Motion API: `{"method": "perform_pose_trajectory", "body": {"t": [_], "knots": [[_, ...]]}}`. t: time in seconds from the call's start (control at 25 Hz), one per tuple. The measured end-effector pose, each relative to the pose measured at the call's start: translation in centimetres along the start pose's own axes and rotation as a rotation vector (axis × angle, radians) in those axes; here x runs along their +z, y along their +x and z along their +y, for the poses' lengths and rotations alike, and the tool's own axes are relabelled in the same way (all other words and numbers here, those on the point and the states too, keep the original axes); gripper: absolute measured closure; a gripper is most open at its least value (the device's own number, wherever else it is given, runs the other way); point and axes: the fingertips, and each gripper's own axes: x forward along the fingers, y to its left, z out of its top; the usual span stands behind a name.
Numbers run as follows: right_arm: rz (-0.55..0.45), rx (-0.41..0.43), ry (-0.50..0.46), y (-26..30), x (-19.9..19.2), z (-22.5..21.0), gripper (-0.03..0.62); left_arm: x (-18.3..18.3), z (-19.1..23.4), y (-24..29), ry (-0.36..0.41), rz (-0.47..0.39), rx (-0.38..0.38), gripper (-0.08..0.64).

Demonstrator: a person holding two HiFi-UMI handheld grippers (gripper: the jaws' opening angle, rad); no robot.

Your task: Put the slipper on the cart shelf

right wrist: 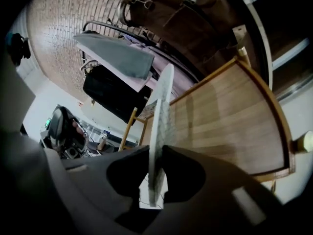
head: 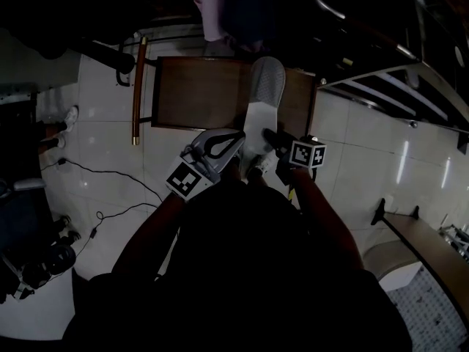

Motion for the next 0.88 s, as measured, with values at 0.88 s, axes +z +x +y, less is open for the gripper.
{"method": "perform_pose_trajectory", "body": {"t": [0.88], "knots": [[-0.409, 0.164, -0.566, -13.7, 12.9, 20.9, 0.526, 10.0, -2.3, 0.8, 0.095, -0.086, 0.009, 0.558]]}}
